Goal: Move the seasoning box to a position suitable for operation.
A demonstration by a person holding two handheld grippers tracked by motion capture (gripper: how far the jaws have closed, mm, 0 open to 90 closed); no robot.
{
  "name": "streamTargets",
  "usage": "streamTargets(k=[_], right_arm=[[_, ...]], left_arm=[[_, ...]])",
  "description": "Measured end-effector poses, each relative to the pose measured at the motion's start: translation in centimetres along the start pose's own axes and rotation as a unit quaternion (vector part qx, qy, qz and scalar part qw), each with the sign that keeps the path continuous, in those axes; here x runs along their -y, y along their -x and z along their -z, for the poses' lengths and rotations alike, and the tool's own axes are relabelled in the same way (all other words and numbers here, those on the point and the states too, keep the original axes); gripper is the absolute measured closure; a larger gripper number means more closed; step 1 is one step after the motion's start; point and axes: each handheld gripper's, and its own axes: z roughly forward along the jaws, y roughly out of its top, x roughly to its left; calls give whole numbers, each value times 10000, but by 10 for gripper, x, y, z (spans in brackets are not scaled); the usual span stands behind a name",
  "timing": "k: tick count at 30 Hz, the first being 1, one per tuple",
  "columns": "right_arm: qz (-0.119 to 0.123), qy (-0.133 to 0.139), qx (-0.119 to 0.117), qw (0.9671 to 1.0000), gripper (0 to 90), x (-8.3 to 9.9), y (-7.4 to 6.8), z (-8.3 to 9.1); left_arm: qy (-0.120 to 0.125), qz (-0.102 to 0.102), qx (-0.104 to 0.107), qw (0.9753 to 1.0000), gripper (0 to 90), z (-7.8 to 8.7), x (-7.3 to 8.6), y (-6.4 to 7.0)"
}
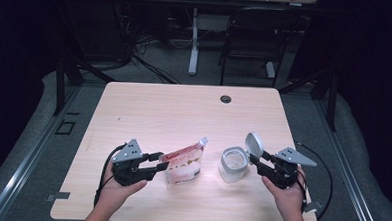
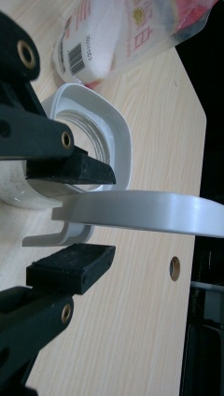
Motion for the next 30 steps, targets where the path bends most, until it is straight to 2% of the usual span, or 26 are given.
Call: streamTargets(k=[4,9,11,15,19,26,30], right_arm=[[60,-20,127,9999,639,-2,-2,-5],[156,-48,123,9998,710,-2,-3,-6],[197,-62,55,9998,739,-2,-3,-6],[268,-56,115,9996,778,-3,-4,-6],[201,-79,-13,9998,785,-3,-5,-6],[226,-94,-67,9997,785,-3,-5,-5],[284,-114,-206,9993,785,-2,-6,-4]], left_arm=[[-59,24,23,10000,584,3,4,-3],[-33,12,-16,10000,579,6,6,-4],[20,19,-30,10000,578,8,7,-5],[30,23,-53,10000,575,10,7,-6],[38,2,-67,10000,575,12,7,-6],[35,-24,-73,10000,575,17,8,-7],[44,-33,-93,9999,572,18,8,-7]])
